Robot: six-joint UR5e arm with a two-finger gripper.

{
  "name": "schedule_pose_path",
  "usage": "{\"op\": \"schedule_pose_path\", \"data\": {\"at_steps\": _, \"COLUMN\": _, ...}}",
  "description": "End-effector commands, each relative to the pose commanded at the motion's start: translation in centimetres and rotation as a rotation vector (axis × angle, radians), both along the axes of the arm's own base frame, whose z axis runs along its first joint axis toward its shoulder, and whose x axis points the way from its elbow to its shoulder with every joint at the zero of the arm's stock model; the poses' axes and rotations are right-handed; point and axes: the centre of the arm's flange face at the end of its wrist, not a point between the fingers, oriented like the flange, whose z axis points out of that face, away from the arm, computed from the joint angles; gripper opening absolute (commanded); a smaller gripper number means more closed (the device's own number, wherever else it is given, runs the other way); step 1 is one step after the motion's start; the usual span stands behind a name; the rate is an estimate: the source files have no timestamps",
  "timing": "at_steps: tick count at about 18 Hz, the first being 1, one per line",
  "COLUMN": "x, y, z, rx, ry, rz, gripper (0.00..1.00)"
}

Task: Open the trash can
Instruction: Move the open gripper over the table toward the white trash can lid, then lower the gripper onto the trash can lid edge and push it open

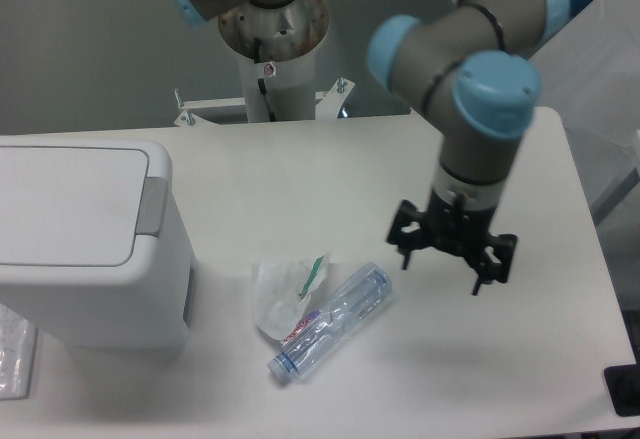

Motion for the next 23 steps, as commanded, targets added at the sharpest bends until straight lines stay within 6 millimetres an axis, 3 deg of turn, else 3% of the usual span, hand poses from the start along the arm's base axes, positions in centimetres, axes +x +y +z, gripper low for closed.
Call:
{"op": "schedule_pose_path", "data": {"at_steps": 4, "x": 1.9, "y": 0.4, "z": 2.7, "rx": 0.109, "ry": -0.080, "rz": 0.059, "gripper": 1.00}}
{"op": "schedule_pose_path", "data": {"at_steps": 7, "x": 5.7, "y": 0.1, "z": 5.9, "rx": 0.198, "ry": -0.128, "rz": 0.036, "gripper": 1.00}}
{"op": "schedule_pose_path", "data": {"at_steps": 10, "x": 8.3, "y": -1.2, "z": 5.6, "rx": 0.194, "ry": -0.176, "rz": 0.083, "gripper": 1.00}}
{"op": "schedule_pose_path", "data": {"at_steps": 13, "x": 10.7, "y": -0.2, "z": 5.3, "rx": 0.201, "ry": -0.205, "rz": 0.052, "gripper": 1.00}}
{"op": "schedule_pose_path", "data": {"at_steps": 17, "x": 14.2, "y": 1.8, "z": 7.5, "rx": 0.234, "ry": -0.249, "rz": 0.057, "gripper": 1.00}}
{"op": "schedule_pose_path", "data": {"at_steps": 19, "x": 14.7, "y": 2.3, "z": 8.6, "rx": 0.273, "ry": -0.274, "rz": 0.039, "gripper": 1.00}}
{"op": "schedule_pose_path", "data": {"at_steps": 23, "x": 14.8, "y": 2.3, "z": 8.4, "rx": 0.264, "ry": -0.304, "rz": 0.090, "gripper": 1.00}}
